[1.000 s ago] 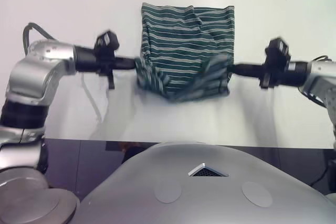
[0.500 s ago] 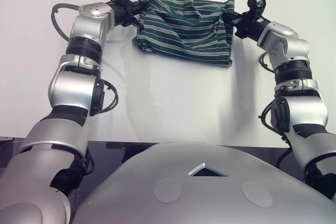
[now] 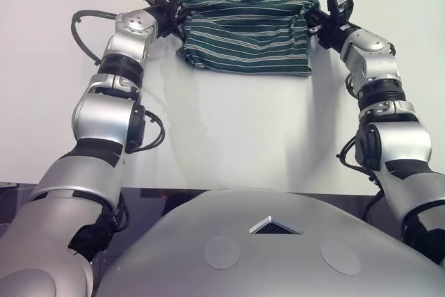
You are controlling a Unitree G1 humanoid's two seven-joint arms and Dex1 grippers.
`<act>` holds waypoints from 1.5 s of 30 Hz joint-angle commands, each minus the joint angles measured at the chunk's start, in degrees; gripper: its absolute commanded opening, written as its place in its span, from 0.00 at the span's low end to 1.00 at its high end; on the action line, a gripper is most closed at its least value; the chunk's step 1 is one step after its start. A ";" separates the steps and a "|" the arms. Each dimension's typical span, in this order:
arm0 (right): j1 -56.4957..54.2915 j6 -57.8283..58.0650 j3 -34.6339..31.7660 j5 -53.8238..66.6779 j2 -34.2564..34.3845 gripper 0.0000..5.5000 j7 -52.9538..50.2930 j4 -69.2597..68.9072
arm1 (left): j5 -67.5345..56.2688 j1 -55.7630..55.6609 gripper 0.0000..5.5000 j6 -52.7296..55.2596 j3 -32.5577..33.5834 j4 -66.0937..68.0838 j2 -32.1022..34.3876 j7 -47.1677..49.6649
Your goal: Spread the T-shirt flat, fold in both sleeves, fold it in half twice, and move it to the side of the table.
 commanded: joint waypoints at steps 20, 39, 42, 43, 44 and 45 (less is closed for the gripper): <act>-5.12 -10.60 24.74 -25.46 0.24 0.00 23.91 11.48 | 9.82 24.81 0.00 3.62 -20.16 -31.92 16.76 -24.69; 34.57 13.66 6.36 2.64 -23.59 0.25 37.03 -73.69 | 10.97 31.73 0.17 -36.60 -11.76 -44.18 35.05 -15.85; 42.94 -4.25 5.83 -5.67 -27.57 0.36 31.90 -67.68 | 11.97 34.97 0.27 -37.81 -11.01 -48.47 36.15 -16.24; 44.72 -9.30 5.46 -7.81 -27.73 0.39 29.37 -65.36 | 12.85 35.21 0.28 -38.33 -11.33 -49.01 35.82 -16.26; 45.40 -14.56 5.96 -10.90 -27.80 0.41 26.39 -62.70 | 13.71 36.08 0.28 -39.12 -11.53 -49.10 35.85 -15.98; 45.84 -18.91 6.46 -13.40 -27.87 0.42 24.01 -60.31 | 14.47 37.04 0.28 -39.71 -11.78 -49.20 35.92 -15.75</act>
